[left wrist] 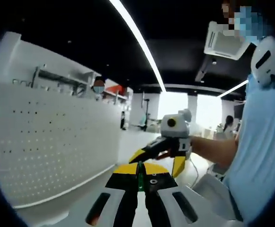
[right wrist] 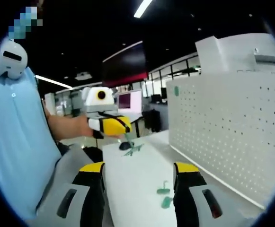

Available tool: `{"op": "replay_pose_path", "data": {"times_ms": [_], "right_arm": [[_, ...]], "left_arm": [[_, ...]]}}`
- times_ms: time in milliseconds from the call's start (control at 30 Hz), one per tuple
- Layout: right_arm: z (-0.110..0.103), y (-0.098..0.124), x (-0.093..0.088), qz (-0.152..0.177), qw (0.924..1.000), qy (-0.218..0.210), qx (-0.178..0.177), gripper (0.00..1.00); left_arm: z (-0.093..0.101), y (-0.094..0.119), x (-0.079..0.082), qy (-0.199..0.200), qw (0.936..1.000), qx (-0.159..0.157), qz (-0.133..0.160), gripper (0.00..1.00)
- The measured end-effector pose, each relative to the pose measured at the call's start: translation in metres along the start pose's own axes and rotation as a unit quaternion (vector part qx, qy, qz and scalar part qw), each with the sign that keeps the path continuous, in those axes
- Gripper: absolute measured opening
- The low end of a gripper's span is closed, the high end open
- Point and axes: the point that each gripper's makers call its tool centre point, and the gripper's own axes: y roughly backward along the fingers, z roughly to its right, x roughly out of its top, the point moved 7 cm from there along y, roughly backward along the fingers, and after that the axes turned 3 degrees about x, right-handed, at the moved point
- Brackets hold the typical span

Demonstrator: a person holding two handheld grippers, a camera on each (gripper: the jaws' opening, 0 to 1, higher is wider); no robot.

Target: Insert the hook assembly into the mounting plate slot until the hook locks in place.

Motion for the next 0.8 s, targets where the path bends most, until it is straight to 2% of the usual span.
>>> {"op": "replay_pose_path", "data": {"times_ms": [133, 333, 467, 567, 700, 800], "right_arm": [[-0.005, 0.0, 0.004, 0.012, 0.9998, -0.001, 0.016, 0.54], [-0.013, 0.0, 0.01, 0.026, 0.9988, 0.001, 0.042, 0.42], [-0.016, 0.001, 0.012, 0.039, 0.9978, -0.005, 0.054, 0.39], [-0.021, 0.004, 0.017, 0.063, 0.9954, -0.014, 0.071, 0.34], [-0.023, 0.006, 0.019, 0.074, 0.9945, -0.015, 0.072, 0.32], [-0.024, 0.006, 0.021, 0.078, 0.9938, -0.015, 0.077, 0.3]], "left_arm": [[0.008, -0.004, 0.004, 0.017, 0.9994, -0.021, 0.022, 0.02], [0.016, -0.009, 0.006, 0.024, 0.9983, -0.042, 0.032, 0.03], [0.023, -0.012, 0.01, 0.032, 0.9966, -0.059, 0.047, 0.03], [0.026, -0.013, 0.014, 0.047, 0.9941, -0.07, 0.069, 0.03], [0.027, -0.013, 0.016, 0.065, 0.9913, -0.077, 0.085, 0.03], [0.029, -0.014, 0.017, 0.065, 0.991, -0.08, 0.086, 0.02]]}}
